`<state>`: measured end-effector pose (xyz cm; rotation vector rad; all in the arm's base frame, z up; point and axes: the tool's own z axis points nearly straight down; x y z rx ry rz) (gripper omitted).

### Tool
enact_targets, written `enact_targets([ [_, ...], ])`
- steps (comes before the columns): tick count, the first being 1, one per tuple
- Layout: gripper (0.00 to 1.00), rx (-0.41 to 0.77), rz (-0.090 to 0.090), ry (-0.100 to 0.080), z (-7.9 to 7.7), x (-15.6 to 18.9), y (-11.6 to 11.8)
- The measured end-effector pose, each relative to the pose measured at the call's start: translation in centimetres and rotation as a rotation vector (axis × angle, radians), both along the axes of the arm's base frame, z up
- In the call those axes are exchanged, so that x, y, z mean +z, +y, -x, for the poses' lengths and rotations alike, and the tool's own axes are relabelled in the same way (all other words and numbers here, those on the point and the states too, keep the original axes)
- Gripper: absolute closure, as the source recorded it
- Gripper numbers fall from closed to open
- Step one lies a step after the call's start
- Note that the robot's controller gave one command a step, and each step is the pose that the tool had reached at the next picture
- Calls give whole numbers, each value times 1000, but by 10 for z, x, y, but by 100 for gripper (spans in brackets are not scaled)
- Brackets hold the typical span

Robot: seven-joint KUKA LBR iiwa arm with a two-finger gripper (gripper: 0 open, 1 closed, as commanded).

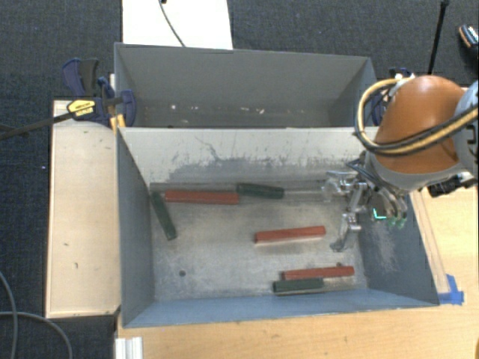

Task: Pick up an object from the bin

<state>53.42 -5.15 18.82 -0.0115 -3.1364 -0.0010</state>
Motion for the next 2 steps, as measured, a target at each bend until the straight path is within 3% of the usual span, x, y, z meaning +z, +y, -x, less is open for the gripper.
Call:
enact_targets([
  [1, 0, -12, -1, -1, -22, -122, 17],
  [2, 100, -9, 0, -7, -23, -118, 16],
])
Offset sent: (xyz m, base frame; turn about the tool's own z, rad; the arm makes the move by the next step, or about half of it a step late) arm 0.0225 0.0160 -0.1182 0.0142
